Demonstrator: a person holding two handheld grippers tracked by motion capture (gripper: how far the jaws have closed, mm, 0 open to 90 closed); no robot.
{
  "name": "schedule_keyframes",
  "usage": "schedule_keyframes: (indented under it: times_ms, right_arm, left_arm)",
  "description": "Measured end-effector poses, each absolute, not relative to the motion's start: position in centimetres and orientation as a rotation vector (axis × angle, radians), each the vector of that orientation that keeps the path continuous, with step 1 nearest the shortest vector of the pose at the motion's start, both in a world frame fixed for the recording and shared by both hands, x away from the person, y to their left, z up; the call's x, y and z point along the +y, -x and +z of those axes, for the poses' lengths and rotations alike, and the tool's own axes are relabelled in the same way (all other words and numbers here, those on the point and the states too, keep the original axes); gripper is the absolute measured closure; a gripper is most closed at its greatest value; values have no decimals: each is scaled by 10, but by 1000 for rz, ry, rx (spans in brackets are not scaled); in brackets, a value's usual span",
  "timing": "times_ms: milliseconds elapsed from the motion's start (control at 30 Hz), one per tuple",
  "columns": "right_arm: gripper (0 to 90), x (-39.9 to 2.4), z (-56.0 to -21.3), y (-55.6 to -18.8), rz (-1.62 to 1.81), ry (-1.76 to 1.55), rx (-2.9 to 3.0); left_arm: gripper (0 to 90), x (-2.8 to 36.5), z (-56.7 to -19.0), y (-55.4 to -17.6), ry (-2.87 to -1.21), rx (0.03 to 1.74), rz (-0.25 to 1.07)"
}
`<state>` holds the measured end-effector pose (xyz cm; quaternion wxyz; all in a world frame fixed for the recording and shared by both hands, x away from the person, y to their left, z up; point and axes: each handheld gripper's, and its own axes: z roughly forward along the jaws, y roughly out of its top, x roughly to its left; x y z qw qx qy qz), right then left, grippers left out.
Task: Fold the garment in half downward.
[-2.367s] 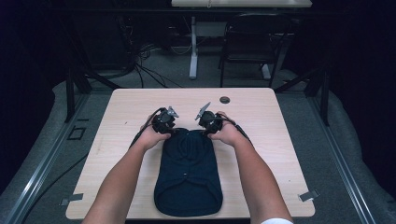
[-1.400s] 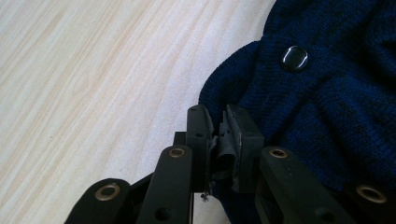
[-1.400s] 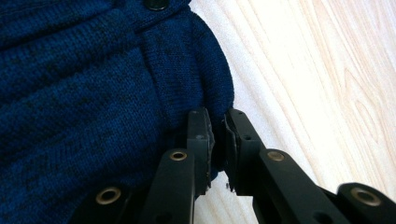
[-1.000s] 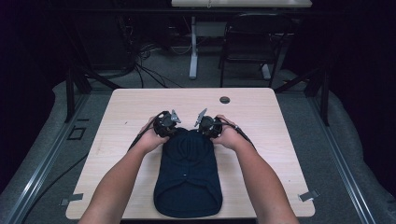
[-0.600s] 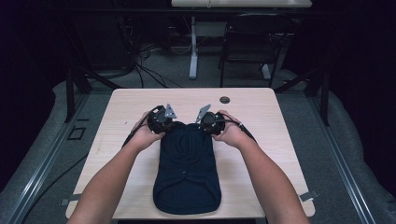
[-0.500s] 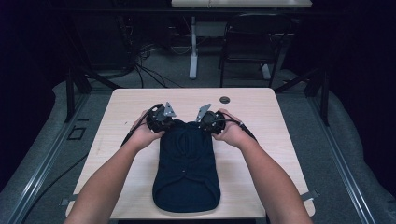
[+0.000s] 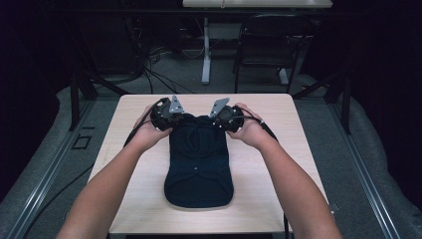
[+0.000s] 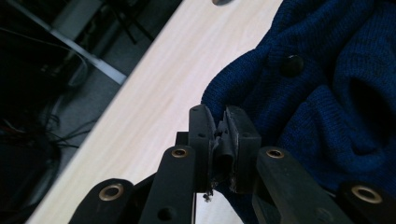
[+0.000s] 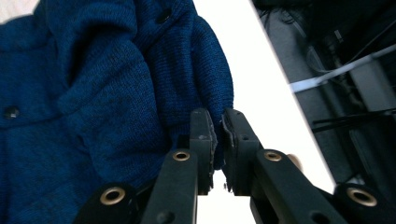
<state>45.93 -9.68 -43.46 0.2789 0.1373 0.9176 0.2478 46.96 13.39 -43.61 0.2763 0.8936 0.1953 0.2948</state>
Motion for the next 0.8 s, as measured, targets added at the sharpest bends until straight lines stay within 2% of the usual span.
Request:
schedule_keyframes:
  times_ms: [167,267,333,633,800]
  right_arm:
    - [829,-95,-411,-460,660,-372,2356]
    - [829,-96,-398,-457,709,-384,2261]
    - [829,-96,-394,-454,745,-393,2228]
    - [830,-94,-426,-448,646,-350,2299]
    - [831,-94,-433,-446,653,-358,2311]
  left_arm:
    - [818,133,-414,-469,-2337,529,885]
    - [818,134,-397,-464,-2260,521,986]
    - [819,134,-397,-461,-2259,518,997]
    - [819,123,-432,-451,-2351,468,1012]
    - [819,122,-437,-451,-2357,468,999]
